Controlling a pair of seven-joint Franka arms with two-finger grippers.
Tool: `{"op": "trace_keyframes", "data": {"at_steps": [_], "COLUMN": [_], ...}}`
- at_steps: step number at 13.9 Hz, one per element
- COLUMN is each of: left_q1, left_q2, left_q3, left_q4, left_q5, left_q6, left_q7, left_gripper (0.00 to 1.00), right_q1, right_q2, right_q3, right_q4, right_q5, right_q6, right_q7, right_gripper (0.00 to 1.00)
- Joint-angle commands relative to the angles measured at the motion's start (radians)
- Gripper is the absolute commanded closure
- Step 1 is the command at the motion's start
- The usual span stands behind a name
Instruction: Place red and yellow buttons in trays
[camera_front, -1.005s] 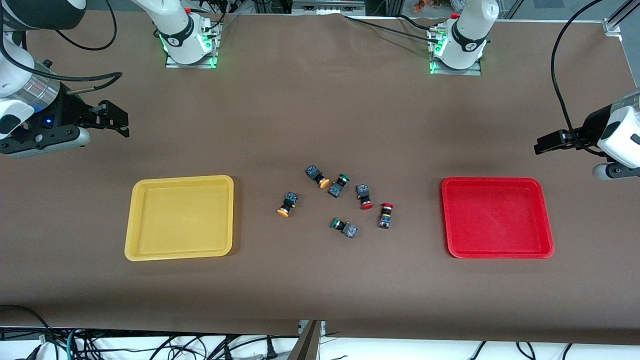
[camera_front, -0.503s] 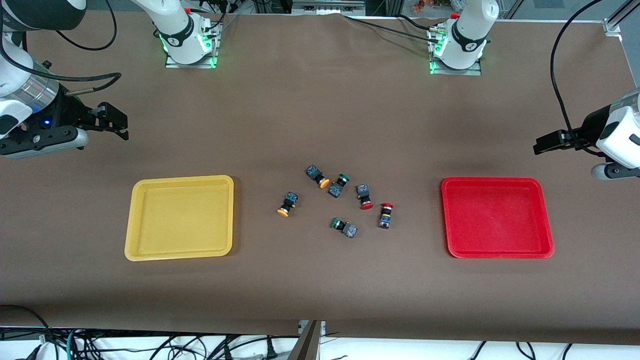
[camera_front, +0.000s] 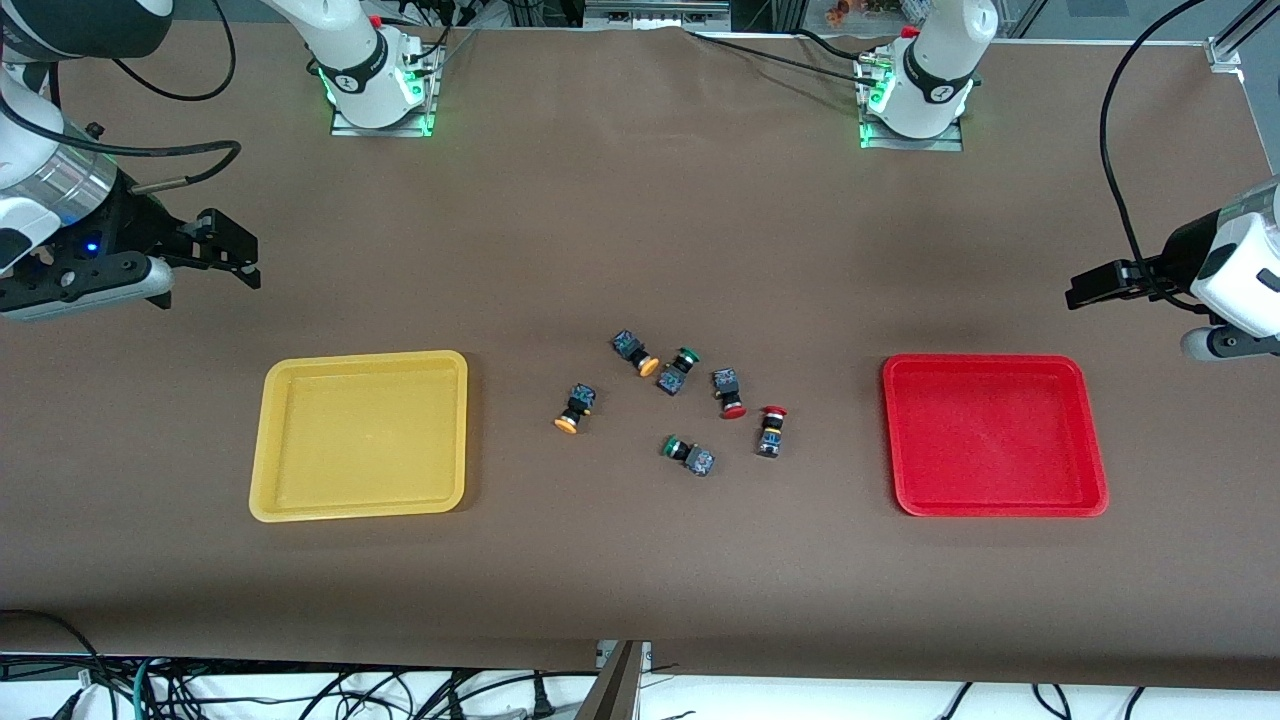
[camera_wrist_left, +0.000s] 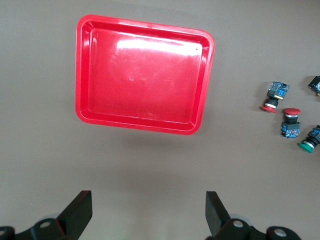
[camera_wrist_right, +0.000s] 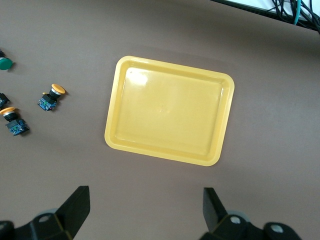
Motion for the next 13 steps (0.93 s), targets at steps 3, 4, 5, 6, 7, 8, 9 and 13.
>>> {"op": "trace_keyframes", "data": {"at_steps": [3, 4, 5, 6, 7, 8, 9, 13], "left_q1": [-0.004, -0.006, -0.006, -0.013, -0.032, -0.059, -0.082, -0.164], "left_q2": [0.08, 0.085, 0.09, 0.103, 0.126, 0.163, 0.195, 0.289], "left_q3": [0.004, 0.002, 0.001, -0.005, -0.009, -0.009, -0.009, -0.009], "left_q4": [0.14, 0.141, 0.14, 0.14, 0.14, 0.143, 0.146, 0.138], "left_q5": [-0.018, -0.018, -0.023, -0.023, -0.021, -0.023, -0.023, -0.04], "left_q6": [-0.014, -0.012, -0.011, -0.011, -0.009, -0.008, 0.009, 0.193], "left_q7": [0.012, 0.015, 0.016, 0.018, 0.016, 0.016, 0.013, -0.08], "left_gripper": [0.0, 0.0, 0.0, 0.0, 0.0, 0.0, 0.0, 0.0], "right_q1": [-0.008, -0.006, -0.006, -0.006, -0.008, -0.006, -0.006, -0.005], "right_q2": [0.015, 0.019, 0.021, 0.021, 0.021, 0.021, 0.021, 0.019], "right_q3": [0.0, 0.0, 0.0, 0.0, 0.0, 0.0, 0.0, 0.002], "right_q4": [0.005, 0.006, 0.005, 0.006, 0.005, 0.005, 0.006, 0.005], "right_q5": [0.015, 0.014, 0.014, 0.014, 0.014, 0.015, 0.015, 0.015], "right_q6": [0.004, 0.002, 0.004, 0.004, 0.004, 0.002, 0.004, 0.004], "right_q7": [-0.009, -0.011, -0.011, -0.011, -0.011, -0.011, -0.011, -0.009], "right_gripper": [0.0, 0.0, 0.0, 0.0, 0.0, 0.0, 0.0, 0.0]}}
